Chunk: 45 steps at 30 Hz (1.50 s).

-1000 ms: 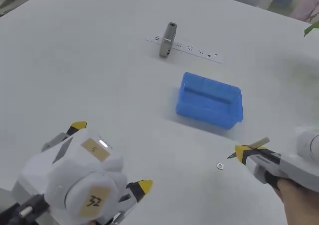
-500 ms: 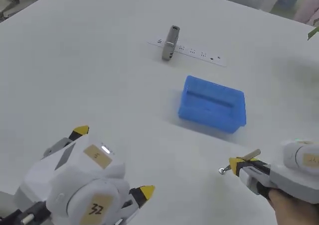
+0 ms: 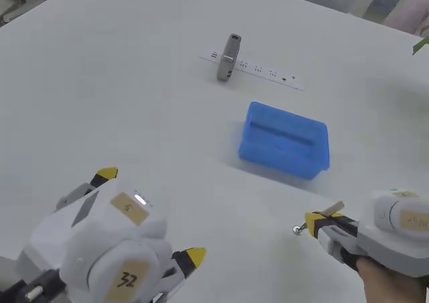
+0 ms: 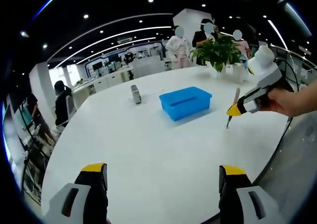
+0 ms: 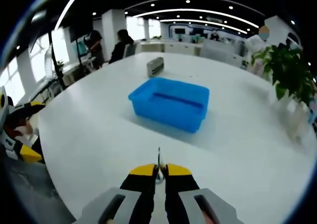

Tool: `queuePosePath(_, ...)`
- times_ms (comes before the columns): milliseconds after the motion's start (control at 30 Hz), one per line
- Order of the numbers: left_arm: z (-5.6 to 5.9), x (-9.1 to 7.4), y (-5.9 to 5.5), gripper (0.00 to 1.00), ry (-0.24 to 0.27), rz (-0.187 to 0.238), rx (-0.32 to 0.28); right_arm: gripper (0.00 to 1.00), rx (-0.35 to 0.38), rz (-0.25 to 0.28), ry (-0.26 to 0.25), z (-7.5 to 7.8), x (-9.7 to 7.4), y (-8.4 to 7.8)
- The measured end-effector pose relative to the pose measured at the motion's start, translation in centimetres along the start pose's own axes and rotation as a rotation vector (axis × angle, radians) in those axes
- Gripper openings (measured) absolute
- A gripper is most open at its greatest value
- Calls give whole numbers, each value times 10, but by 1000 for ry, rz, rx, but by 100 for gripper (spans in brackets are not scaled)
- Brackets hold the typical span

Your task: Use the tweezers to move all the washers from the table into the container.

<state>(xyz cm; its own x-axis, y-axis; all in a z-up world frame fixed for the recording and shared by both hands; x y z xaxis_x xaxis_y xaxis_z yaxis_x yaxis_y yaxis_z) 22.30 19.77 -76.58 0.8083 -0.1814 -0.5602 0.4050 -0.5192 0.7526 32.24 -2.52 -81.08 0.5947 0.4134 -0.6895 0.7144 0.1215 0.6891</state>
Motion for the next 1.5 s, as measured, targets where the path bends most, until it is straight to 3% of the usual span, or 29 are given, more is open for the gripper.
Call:
queuePosePath(167,0,-1,1,96,1,8,-2,2,14,-17,11,5,0,2)
queuePosePath(333,0,-1,2,96,3,11,-2,2,21,7,24,0,-9,12)
queuePosePath(667,-1,-1,2,96,2,11,-2,2,-49,56,54,-10,-18,43)
queuePosePath(900,1,0,2,96,-6,10,0,2,-99,121,57,-16,-20,78)
queuePosePath(1133,5,1,2,96,-26,3,9,2,-119,164,49,-13,-10,107)
queuePosePath(1267,6,1,1,96,-31,3,7,2,-127,171,40,-7,5,119)
queuePosePath(1500,11,3,0,95,-50,-14,50,2,-107,136,12,10,36,116)
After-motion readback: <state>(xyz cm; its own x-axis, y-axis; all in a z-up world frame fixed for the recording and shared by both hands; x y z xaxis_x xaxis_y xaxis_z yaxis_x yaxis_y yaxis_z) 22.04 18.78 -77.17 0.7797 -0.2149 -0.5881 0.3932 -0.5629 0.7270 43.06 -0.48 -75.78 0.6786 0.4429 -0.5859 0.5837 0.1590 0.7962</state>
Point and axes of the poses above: the centre of the closed fingertips' face, and the gripper's own axes: x roughly forward along the fingers, z roughly to its right, y roughly out of its top, the point moved 2 cm from there along -x, roughly backward along the fingers, and after that the axes turned 14 degrees about x, right-handed, at the moved point
